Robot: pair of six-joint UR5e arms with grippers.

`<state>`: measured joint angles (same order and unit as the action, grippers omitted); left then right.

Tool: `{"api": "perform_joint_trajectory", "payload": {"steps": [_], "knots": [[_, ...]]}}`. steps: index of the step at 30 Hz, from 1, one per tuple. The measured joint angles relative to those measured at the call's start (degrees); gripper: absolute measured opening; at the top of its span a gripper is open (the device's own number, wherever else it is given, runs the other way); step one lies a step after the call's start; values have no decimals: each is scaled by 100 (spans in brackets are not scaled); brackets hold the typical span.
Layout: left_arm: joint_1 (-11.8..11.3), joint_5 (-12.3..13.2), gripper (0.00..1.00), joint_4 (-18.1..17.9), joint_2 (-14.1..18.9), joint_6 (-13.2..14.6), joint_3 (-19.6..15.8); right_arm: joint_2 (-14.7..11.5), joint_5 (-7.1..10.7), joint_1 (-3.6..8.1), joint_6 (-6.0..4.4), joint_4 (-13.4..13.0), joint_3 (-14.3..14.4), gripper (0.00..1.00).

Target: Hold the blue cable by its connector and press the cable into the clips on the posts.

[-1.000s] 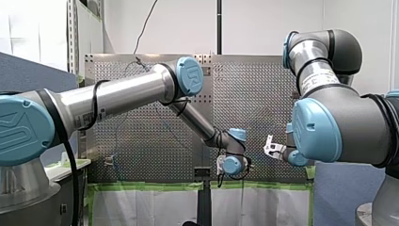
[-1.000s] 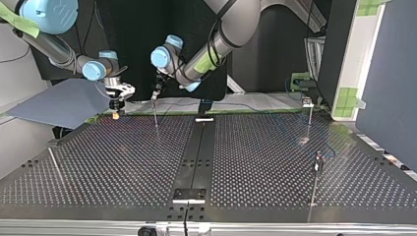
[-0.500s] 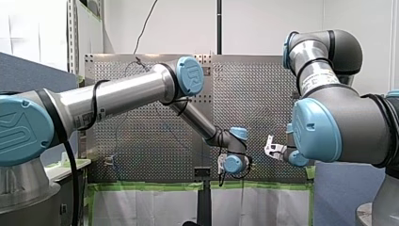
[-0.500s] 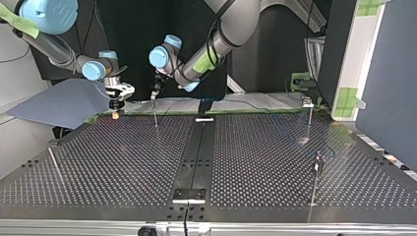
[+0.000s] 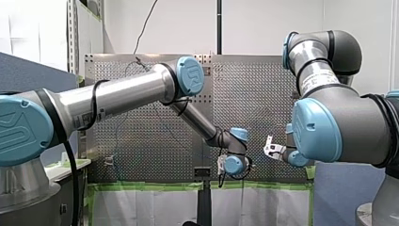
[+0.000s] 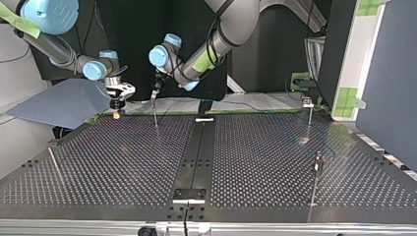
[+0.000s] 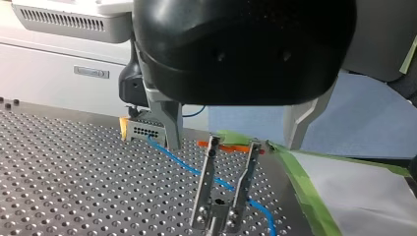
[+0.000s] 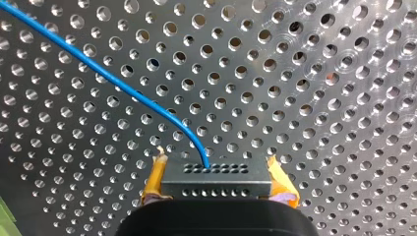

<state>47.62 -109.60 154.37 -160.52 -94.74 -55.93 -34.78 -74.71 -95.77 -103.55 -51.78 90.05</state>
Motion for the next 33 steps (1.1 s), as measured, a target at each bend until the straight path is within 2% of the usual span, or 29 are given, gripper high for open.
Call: {"api": "perform_joint_trajectory", "payload": {"steps": [8, 24, 33], "knots": [[-24, -11, 100, -2, 0, -9, -107, 5, 6, -13, 0, 7, 0, 0], [-38, -47, 100, -2, 0, 10, -107, 28, 8, -18, 0, 26, 1, 0], [-45, -66, 100, 2, 0, 17, -108, 180, -14, -1, 22, 28, 1, 0]]}}
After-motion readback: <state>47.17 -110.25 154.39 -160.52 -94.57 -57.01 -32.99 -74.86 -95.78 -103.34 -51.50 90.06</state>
